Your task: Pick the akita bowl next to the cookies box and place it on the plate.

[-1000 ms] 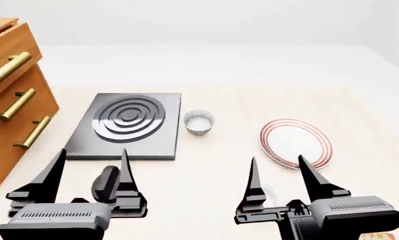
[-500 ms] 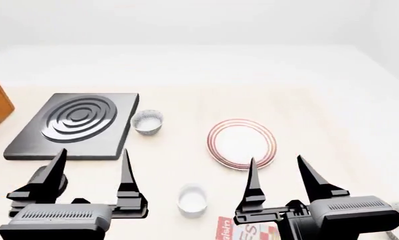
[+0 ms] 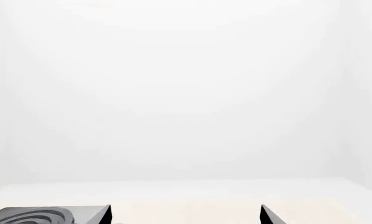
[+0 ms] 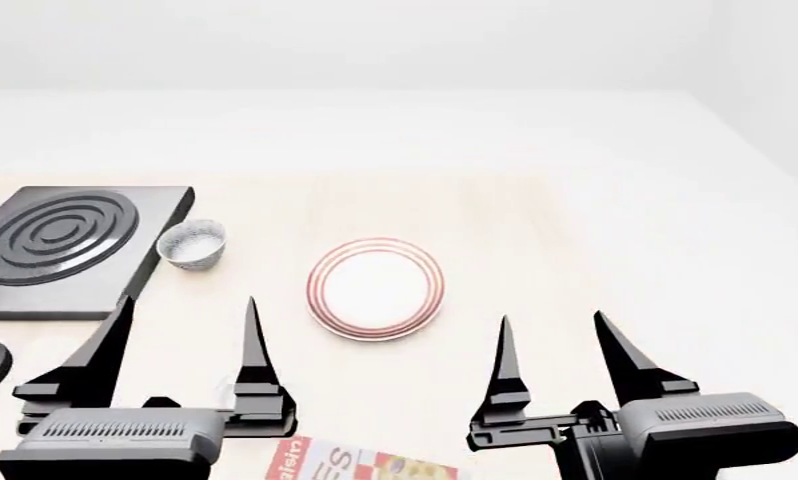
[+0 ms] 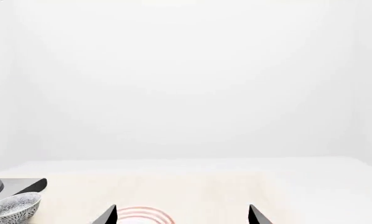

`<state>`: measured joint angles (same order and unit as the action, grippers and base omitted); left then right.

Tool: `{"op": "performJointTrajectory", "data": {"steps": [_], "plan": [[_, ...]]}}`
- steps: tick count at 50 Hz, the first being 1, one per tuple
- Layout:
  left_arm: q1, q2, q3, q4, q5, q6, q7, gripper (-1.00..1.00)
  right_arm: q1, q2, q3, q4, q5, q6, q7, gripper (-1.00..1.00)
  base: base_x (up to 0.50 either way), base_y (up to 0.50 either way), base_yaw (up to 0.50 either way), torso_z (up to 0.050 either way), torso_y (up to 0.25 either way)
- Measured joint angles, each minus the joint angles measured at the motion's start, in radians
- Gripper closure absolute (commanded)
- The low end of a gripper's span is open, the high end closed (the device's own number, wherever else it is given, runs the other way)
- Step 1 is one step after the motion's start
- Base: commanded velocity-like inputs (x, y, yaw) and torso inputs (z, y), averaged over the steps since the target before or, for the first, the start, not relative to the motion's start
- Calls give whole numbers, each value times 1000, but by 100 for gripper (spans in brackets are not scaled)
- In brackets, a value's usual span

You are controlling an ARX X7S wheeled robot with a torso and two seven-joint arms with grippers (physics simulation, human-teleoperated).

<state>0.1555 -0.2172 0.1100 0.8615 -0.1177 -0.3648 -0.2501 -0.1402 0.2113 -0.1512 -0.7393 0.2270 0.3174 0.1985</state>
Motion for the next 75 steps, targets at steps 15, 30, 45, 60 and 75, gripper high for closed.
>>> {"op": "performJointTrajectory", "data": {"steps": [15, 30, 45, 60, 75], "plan": [[-1, -8, 5, 3, -8, -2, -10, -100, -3, 6, -4, 4, 5, -21, 9, -100, 0, -33, 0, 0, 0], [-1, -17, 7, 0, -16, 4, -19, -100, 0, 15, -11, 4, 11, -23, 18, -100, 0, -116, 0, 0, 0], [-6, -28, 5, -4, -28, 1, -34, -100, -26, 357, 302, -38, 454, 192, 203, -100, 0, 0, 0, 0, 0], [-10, -41, 10, -12, -34, 3, -48, -100, -113, 673, 657, -17, 964, 333, 301, -100, 0, 0, 0, 0, 0], [-13, -52, 19, -14, -39, 2, -62, -100, -213, 861, 737, 106, 1255, 498, 316, -100, 0, 0, 0, 0, 0]]}}
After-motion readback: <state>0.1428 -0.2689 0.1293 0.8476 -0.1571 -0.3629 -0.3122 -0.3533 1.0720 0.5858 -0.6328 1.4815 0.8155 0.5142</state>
